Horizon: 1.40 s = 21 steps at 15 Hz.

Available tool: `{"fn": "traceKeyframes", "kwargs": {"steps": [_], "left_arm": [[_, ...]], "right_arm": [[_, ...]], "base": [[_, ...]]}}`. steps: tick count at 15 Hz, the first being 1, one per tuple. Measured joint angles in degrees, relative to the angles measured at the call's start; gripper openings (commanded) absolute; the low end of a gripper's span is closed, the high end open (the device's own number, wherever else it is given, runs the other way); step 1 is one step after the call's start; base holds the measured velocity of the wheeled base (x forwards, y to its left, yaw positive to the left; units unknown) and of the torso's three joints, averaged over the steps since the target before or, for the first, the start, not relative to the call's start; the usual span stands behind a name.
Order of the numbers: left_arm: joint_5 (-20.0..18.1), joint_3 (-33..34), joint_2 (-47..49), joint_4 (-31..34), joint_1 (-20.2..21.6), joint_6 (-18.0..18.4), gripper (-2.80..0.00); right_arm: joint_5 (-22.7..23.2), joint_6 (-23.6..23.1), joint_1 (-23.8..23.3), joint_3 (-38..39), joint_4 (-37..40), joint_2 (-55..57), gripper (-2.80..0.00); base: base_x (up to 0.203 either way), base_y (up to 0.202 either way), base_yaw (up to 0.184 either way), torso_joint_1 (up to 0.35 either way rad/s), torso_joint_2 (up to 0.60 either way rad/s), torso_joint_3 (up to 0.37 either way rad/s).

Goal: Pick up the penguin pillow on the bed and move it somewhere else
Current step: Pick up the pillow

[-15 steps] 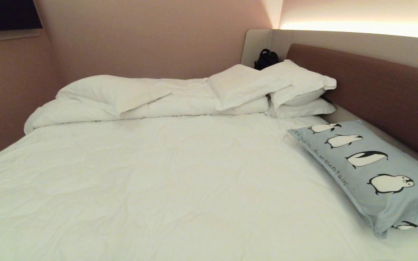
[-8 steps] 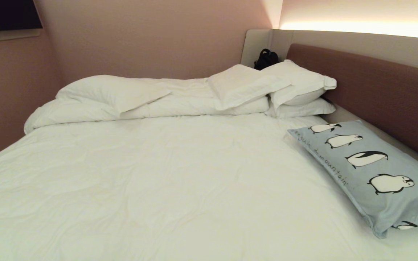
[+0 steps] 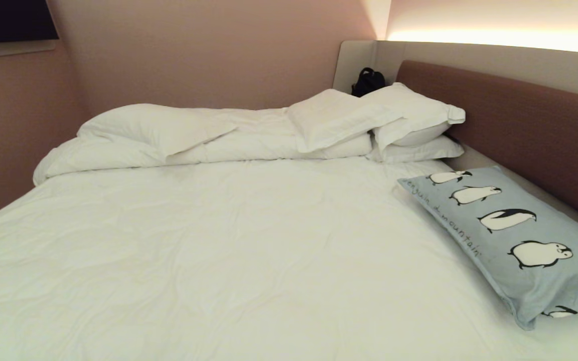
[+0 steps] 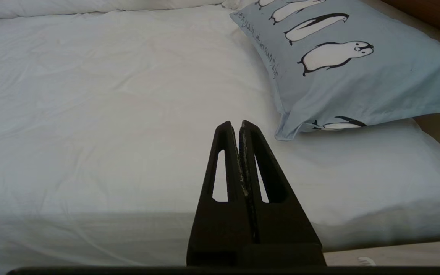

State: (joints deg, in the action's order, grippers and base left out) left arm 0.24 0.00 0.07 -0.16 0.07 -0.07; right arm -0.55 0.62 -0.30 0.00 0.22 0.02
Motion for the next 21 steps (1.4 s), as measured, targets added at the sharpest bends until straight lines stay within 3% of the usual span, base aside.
{"fn": "traceKeyframes", "kwargs": {"steps": [21], "left_arm": [[0.00, 0.00, 0.00, 0.00, 0.00, 0.00, -2.80]], "right_arm": [[0.02, 0.00, 0.00, 0.00, 0.05, 0.00, -2.80]], "base": [[0.000, 0.000, 0.000, 0.000, 0.00, 0.000]]}}
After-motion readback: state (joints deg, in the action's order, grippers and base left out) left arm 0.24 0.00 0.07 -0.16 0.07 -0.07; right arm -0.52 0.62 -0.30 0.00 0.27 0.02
